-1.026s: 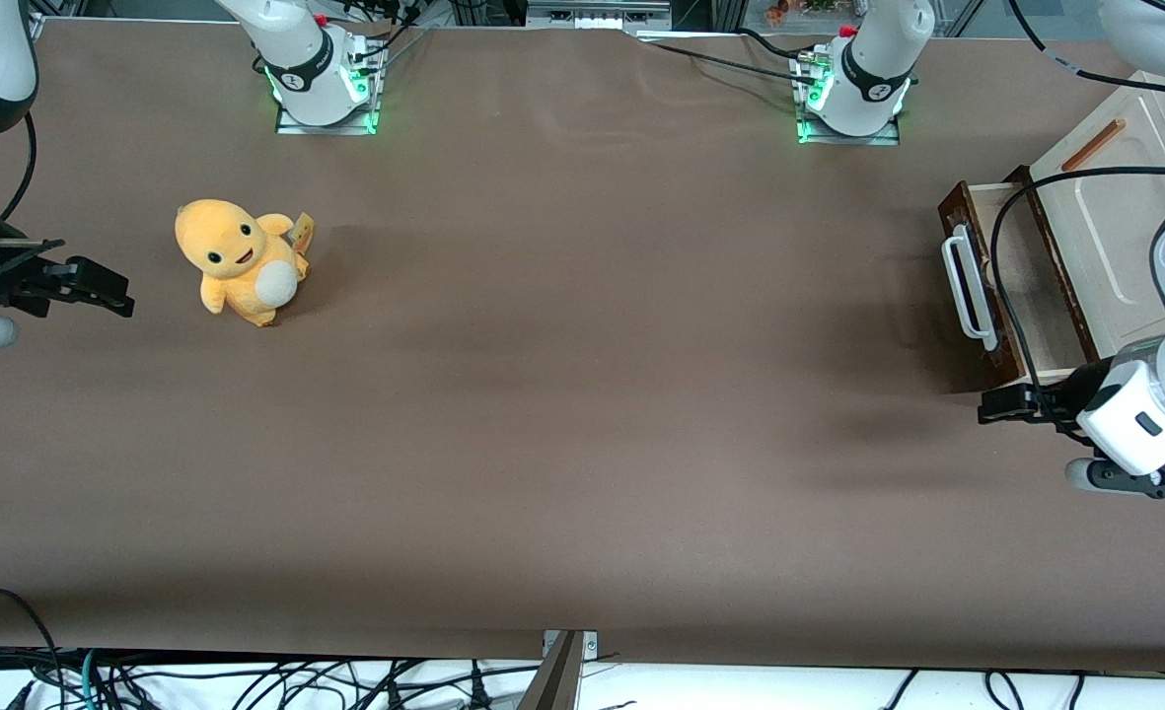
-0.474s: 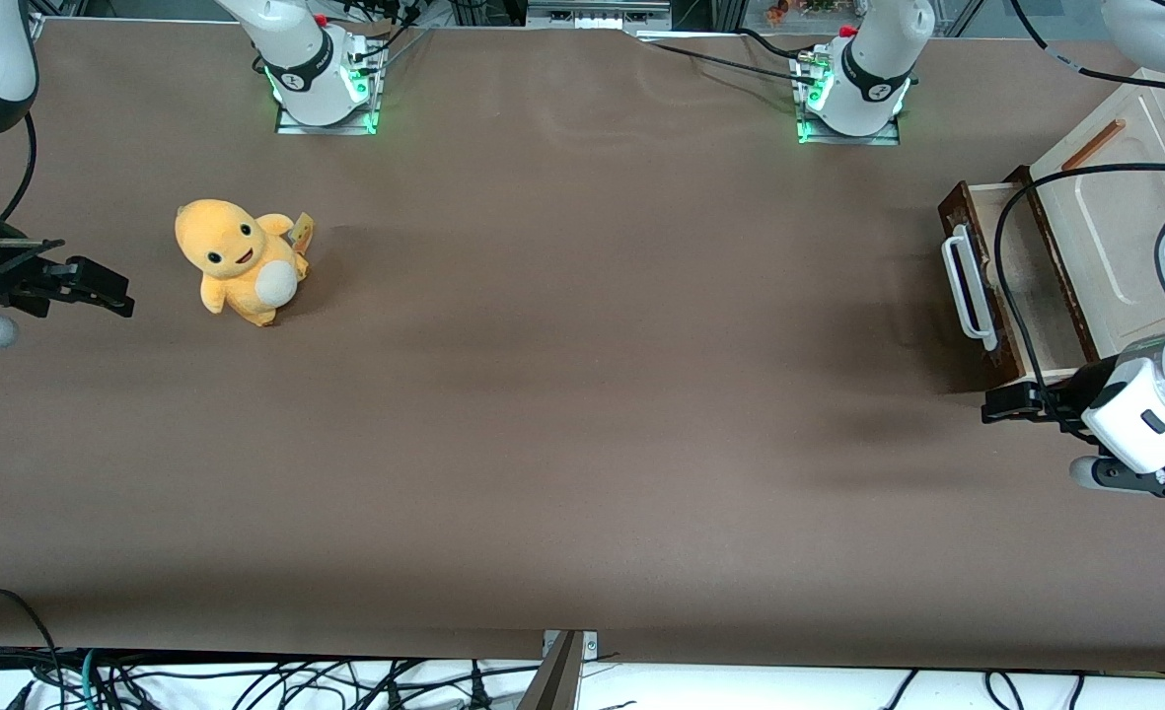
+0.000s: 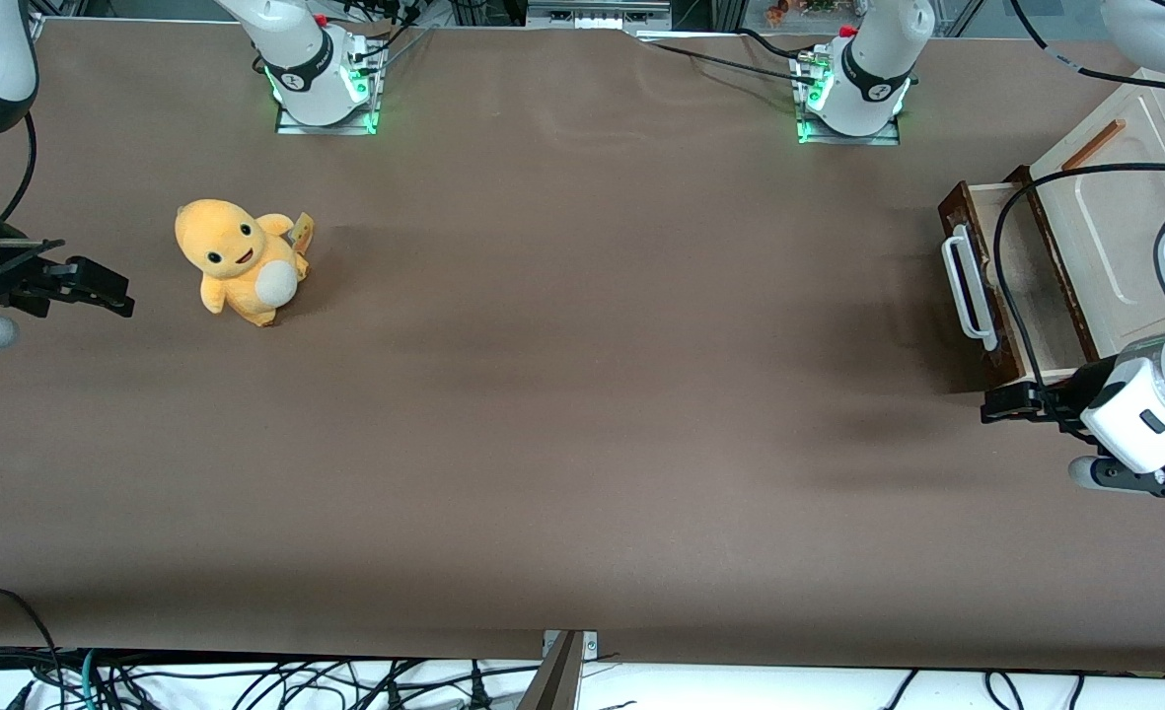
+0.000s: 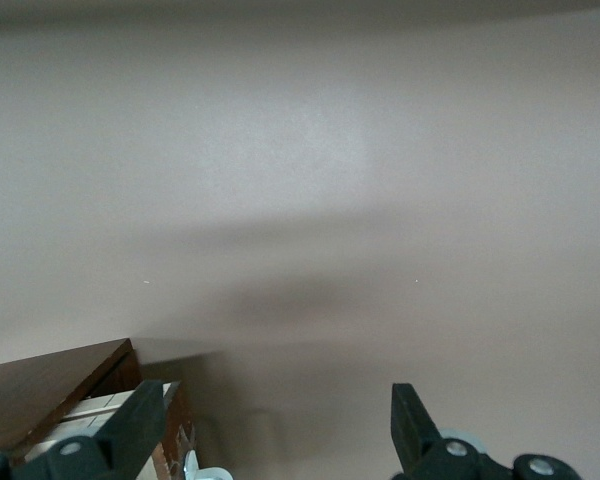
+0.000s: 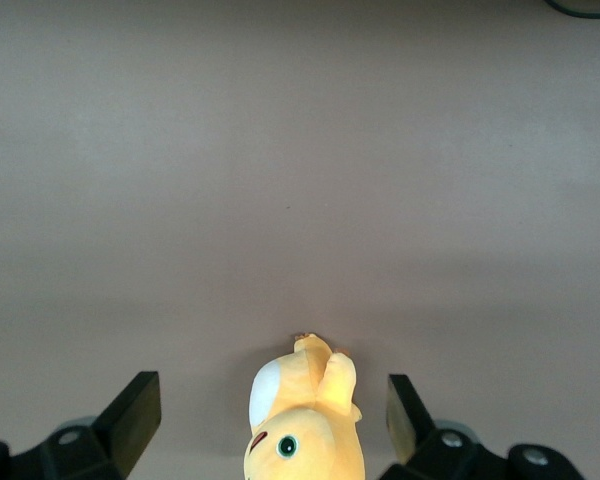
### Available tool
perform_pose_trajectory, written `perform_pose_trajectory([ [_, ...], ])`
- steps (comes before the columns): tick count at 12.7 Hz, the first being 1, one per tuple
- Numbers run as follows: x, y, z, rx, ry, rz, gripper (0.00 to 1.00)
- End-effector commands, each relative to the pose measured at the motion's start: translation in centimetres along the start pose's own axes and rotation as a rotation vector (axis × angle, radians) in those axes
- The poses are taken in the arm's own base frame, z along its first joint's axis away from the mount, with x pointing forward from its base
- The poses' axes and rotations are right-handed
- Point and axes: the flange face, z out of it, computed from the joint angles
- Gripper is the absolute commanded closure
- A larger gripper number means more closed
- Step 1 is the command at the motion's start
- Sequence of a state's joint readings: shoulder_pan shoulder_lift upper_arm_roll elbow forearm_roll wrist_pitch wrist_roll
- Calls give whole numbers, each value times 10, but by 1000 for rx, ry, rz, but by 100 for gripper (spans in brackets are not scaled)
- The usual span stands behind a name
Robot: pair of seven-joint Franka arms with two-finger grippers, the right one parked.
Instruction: Open lower drawer with left arm only
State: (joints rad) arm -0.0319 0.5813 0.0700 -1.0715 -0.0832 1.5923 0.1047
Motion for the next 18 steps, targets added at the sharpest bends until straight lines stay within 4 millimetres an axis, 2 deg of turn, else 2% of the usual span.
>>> perform_pose_trajectory([
  [1, -3, 1, -7, -19, 13, 18, 0],
  [18, -1, 11, -5, -14, 9, 1, 0],
])
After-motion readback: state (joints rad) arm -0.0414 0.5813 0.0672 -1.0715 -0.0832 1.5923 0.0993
